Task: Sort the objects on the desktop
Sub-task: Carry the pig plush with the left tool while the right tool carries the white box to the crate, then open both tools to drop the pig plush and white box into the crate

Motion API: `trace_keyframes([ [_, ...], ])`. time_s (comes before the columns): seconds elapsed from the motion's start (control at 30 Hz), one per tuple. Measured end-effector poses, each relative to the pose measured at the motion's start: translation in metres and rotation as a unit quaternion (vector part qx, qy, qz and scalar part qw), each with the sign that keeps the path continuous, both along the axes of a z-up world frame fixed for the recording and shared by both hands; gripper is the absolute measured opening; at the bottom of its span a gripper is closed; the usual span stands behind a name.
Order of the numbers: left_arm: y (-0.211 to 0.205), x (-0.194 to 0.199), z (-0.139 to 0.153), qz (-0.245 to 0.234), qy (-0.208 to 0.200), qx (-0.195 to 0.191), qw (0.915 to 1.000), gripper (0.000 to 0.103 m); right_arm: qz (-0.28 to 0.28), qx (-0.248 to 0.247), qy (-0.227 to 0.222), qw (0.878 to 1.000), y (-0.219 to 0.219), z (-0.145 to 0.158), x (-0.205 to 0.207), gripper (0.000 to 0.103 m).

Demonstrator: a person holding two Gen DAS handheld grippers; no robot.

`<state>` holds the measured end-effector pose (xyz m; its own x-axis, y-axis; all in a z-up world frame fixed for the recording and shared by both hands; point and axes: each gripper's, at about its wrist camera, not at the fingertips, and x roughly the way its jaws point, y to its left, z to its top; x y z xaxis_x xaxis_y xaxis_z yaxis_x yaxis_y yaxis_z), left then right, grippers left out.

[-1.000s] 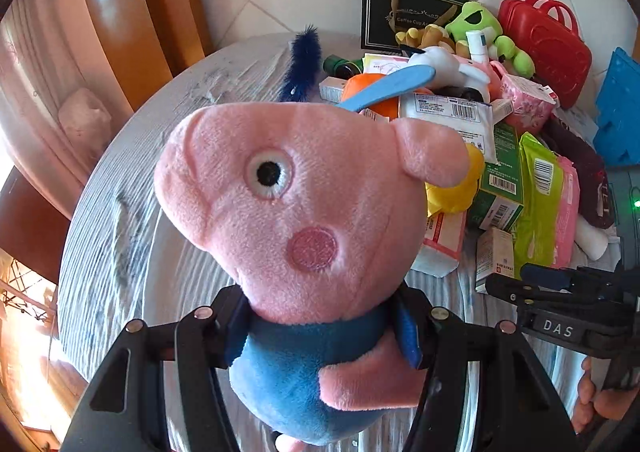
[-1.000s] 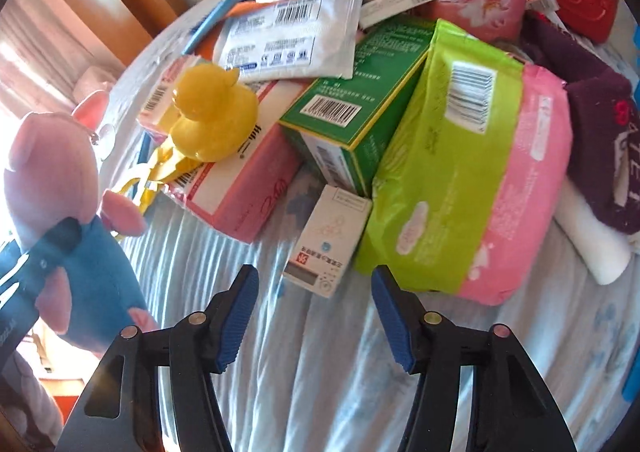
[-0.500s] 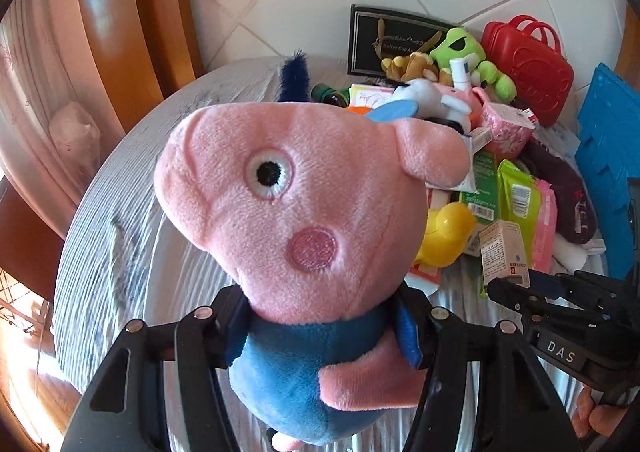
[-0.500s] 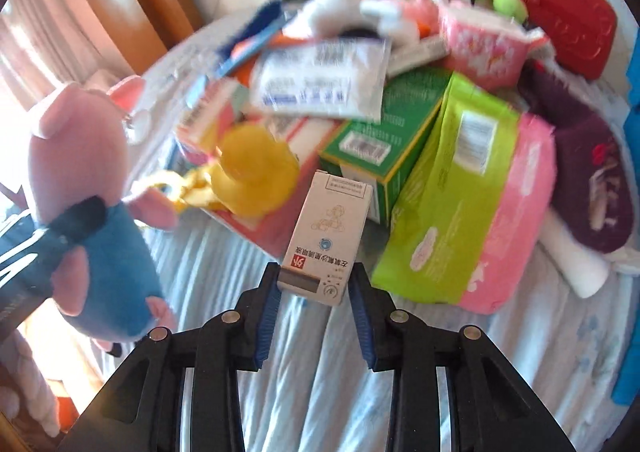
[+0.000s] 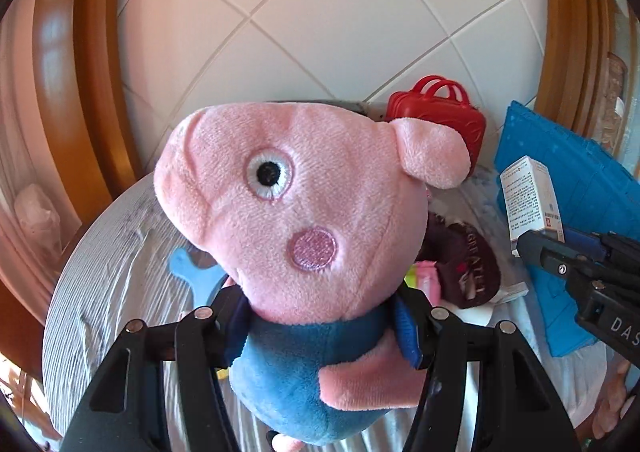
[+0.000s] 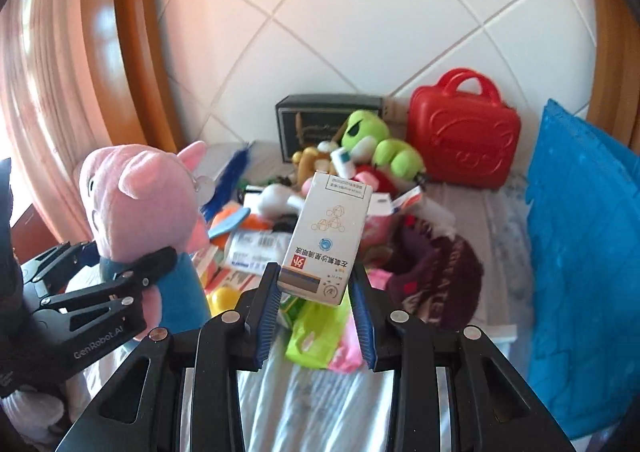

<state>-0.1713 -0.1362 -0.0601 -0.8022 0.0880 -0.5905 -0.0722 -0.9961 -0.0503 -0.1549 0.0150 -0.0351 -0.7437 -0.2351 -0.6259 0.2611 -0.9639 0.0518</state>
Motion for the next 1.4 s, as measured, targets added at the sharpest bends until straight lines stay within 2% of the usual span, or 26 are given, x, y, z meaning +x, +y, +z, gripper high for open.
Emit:
trace_keyframes([
  [0.17,0.068,-0.009,0.041,-0.047,0.053,-0.002,0.9975,0.059,-0.046,0.008,0.061,0.997,0.055,0.047,0.014,0.034],
  [0.37,0.168,-0.011,0.092,-0.102,0.116,0.003,0.9880,0.059,-0.110,0.014,0.127,0.986,0.149,0.099,0.034,0.034],
  [0.53,0.265,-0.009,0.133,-0.148,0.161,0.011,0.9756,0.059,-0.162,0.019,0.158,0.974,0.240,0.127,0.051,0.034],
  [0.7,0.356,-0.004,0.165,-0.194,0.184,0.026,0.9632,0.059,-0.210,0.031,0.163,0.964,0.324,0.136,0.062,0.034],
  [0.83,0.422,-0.007,0.164,-0.229,0.149,0.029,0.9616,0.059,-0.236,0.040,0.137,0.961,0.383,0.124,0.061,0.034],
  [1.0,0.478,-0.024,0.124,-0.239,0.058,-0.013,0.9691,0.062,-0.251,0.053,0.096,0.962,0.434,0.102,0.057,0.034],
  [1.13,0.498,-0.036,0.104,-0.224,0.008,-0.035,0.9739,0.069,-0.239,0.061,0.077,0.966,0.454,0.088,0.047,0.034],
  [1.33,0.506,-0.049,0.086,-0.200,-0.048,-0.045,0.9775,0.072,-0.220,0.076,0.056,0.971,0.475,0.093,0.015,0.034],
  [1.37,0.506,-0.050,0.084,-0.199,-0.056,-0.047,0.9772,0.072,-0.216,0.079,0.051,0.972,0.477,0.093,0.009,0.035],
  [1.4,0.505,-0.052,0.079,-0.200,-0.067,-0.047,0.9764,0.073,-0.218,0.086,0.041,0.971,0.478,0.093,0.003,0.040],
])
